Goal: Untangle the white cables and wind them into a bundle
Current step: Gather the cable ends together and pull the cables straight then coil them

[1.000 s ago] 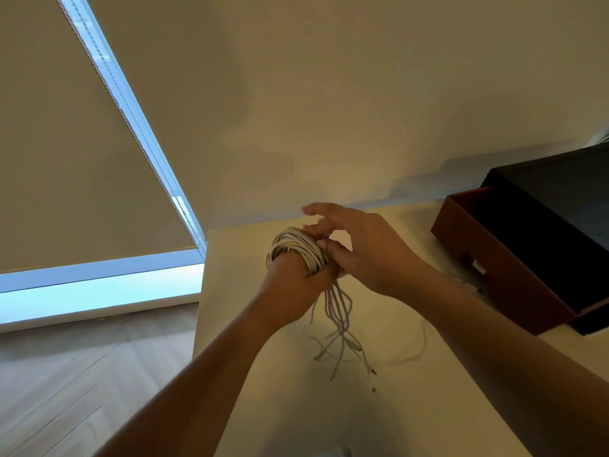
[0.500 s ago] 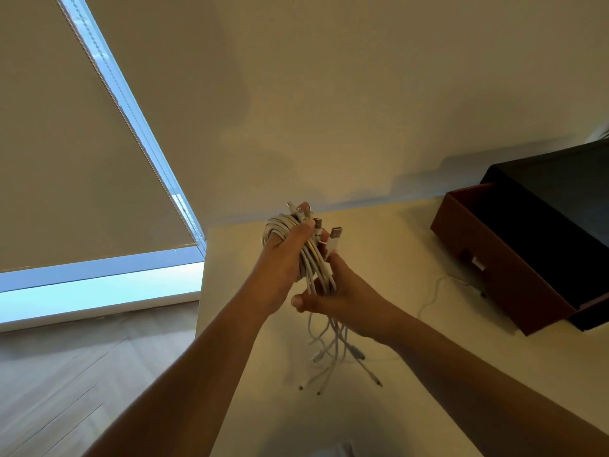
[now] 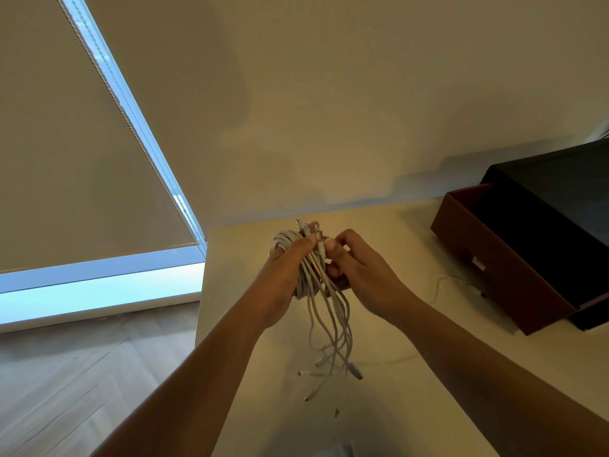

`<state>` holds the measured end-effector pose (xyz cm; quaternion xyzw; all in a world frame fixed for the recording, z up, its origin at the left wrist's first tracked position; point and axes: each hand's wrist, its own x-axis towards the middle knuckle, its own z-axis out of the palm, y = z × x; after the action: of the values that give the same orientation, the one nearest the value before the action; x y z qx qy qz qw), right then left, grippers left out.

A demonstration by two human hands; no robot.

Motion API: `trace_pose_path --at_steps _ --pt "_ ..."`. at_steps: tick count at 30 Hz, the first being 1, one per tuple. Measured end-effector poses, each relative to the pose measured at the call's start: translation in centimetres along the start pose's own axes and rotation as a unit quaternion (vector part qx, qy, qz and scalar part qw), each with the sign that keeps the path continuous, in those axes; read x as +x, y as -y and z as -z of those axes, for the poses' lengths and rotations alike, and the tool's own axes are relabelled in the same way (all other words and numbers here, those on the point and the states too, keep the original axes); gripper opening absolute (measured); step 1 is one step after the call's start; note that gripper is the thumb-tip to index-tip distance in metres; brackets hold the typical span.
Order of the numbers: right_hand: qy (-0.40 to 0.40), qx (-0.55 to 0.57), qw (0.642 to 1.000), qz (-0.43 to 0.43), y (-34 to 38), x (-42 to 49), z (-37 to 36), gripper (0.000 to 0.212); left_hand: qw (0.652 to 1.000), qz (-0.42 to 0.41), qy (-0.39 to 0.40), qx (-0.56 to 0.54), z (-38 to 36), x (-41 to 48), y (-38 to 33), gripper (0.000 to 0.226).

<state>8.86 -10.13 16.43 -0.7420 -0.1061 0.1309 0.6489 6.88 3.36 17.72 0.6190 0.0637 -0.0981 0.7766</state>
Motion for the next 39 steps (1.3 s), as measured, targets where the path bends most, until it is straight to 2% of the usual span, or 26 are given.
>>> trace_pose_path --at_steps 2,4,8,11,13,15,19,22,24,28,30,32,35,37,39 --pt "0.001 -0.014 1.000 -0.005 -0.1 0.1 0.2 0.033 1.000 0.007 0.021 -0.014 -0.1 -0.1 0.1 0.037" --pt "-0.017 -0.042 0.999 0.007 -0.2 0.1 0.1 0.032 0.999 0.010 0.031 -0.040 -0.4 -0.1 0.2 0.034" --pt "-0.083 -0.096 0.987 0.103 -0.4 -0.1 0.3 0.019 0.999 0.017 -0.001 -0.042 -0.3 0.0 0.3 0.027" --pt "-0.064 -0.160 0.973 0.156 0.2 -0.2 0.9 0.017 0.999 0.029 0.005 -0.038 -0.2 -0.1 0.4 0.030" --pt "-0.049 -0.186 0.969 0.158 0.6 -0.1 1.1 0.014 0.998 0.037 0.011 -0.045 -0.4 -0.2 0.4 0.034" --pt "-0.038 -0.176 0.971 0.155 0.9 0.1 1.2 0.012 0.998 0.036 0.027 -0.041 -0.4 -0.2 0.4 0.038" --pt "-0.035 -0.108 0.983 0.144 1.7 0.5 2.2 0.009 0.994 0.033 0.095 0.040 -0.2 -0.2 0.1 0.036" --pt "-0.016 -0.101 0.987 0.125 1.7 0.9 2.7 0.008 0.992 0.040 0.111 0.038 -0.2 -0.3 0.0 0.031" --pt "-0.021 -0.085 0.990 0.108 1.6 1.0 2.8 0.007 0.993 0.027 0.110 0.036 -0.2 -0.3 0.0 0.014" --pt "-0.062 -0.055 0.991 0.102 1.2 0.4 2.2 0.004 0.999 0.000 0.037 0.031 -0.6 0.2 0.7 0.012" --pt "-0.064 -0.021 0.996 0.062 0.4 -0.4 1.6 0.023 1.000 -0.004 0.000 -0.003 -0.6 0.6 0.8 0.012" --pt "-0.024 0.011 1.000 0.005 -0.7 -1.2 1.0 0.046 0.999 -0.005 -0.027 -0.041 -0.3 0.9 0.8 0.011" --pt "0.093 0.004 0.991 -0.094 -1.8 -1.9 0.4 0.071 0.993 -0.018 -0.039 -0.109 0.0 1.2 0.7 0.012" --pt "0.156 -0.010 0.979 -0.130 -2.0 -1.7 0.0 0.072 0.989 -0.031 -0.035 -0.139 0.0 1.2 0.6 0.012" --pt "0.159 0.000 0.978 -0.137 -2.2 -1.3 -0.2 0.065 0.986 -0.038 -0.021 -0.162 0.1 1.2 0.5 0.012"
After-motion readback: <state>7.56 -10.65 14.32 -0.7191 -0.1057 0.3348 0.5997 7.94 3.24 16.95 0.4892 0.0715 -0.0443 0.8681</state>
